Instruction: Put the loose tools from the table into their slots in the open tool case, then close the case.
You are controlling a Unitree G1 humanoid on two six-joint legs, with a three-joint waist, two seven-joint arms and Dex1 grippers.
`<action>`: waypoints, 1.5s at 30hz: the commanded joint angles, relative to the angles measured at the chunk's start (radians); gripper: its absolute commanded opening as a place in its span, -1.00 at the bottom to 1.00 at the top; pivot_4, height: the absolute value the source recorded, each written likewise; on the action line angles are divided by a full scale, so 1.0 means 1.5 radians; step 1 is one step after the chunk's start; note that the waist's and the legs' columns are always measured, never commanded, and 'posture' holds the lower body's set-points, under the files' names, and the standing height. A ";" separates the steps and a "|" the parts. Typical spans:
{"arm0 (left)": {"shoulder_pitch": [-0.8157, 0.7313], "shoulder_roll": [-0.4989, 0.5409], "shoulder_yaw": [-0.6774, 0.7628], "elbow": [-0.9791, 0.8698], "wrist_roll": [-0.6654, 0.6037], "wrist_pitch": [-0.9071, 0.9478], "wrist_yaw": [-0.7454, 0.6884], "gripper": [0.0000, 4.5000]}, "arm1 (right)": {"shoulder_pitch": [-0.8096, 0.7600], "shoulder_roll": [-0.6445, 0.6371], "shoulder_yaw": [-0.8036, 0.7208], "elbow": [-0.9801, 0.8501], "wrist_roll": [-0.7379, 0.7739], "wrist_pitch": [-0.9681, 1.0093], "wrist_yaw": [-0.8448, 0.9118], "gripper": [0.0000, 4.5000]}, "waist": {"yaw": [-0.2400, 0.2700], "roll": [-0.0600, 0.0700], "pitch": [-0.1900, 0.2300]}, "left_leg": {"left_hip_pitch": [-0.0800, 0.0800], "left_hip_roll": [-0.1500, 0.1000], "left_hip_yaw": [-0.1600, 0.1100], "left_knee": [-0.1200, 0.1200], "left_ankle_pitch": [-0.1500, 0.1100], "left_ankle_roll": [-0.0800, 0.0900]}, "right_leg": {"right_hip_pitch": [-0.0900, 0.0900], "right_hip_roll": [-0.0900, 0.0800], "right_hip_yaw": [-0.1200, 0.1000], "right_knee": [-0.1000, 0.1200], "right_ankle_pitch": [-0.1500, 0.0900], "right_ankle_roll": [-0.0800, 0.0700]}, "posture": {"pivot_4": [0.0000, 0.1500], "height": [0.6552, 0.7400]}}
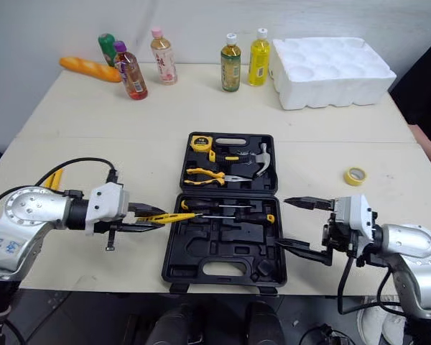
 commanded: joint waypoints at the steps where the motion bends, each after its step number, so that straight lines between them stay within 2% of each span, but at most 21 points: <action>1: -0.068 -0.013 -0.061 -0.019 0.028 0.051 0.000 -0.78 | 0.014 -0.008 -0.024 -0.025 0.003 -0.017 0.004 1.00 | 0.002 0.000 0.000 | 0.000 0.000 0.000 0.000 0.000 0.000 | 0.000 0.000 0.000 0.000 0.000 0.000 | 1.00 1.00; 11: -0.214 -0.069 -0.207 -0.025 0.115 0.184 0.019 -0.78 | 0.020 0.000 -0.021 -0.025 -0.004 -0.028 -0.004 1.00 | -0.001 0.000 0.000 | -0.004 0.000 -0.001 0.006 0.000 0.001 | -0.001 0.001 -0.001 0.001 0.000 0.000 | 1.00 1.00; 19: -0.220 -0.092 -0.281 -0.040 0.152 0.250 0.023 -0.78 | 0.021 0.005 -0.015 -0.027 -0.009 -0.035 -0.008 1.00 | 0.000 0.000 0.000 | -0.005 0.000 -0.002 0.007 0.000 0.001 | -0.001 0.001 -0.001 0.002 0.000 0.000 | 1.00 1.00; 36: -0.223 -0.105 -0.309 -0.016 0.227 0.241 0.050 -0.78 | 0.024 0.008 -0.010 -0.030 -0.009 -0.035 -0.012 1.00 | 0.001 0.000 0.000 | -0.005 0.000 -0.002 0.008 0.000 0.002 | -0.001 0.001 -0.001 0.005 0.000 0.000 | 1.00 1.00; 45: -0.221 -0.103 -0.308 -0.034 0.218 0.277 0.029 -0.78 | 0.021 0.009 -0.008 -0.031 -0.009 -0.035 -0.015 1.00 | -0.001 0.000 0.000 | -0.004 0.000 -0.002 0.009 0.000 0.002 | -0.001 0.001 -0.001 0.006 0.000 0.000 | 1.00 1.00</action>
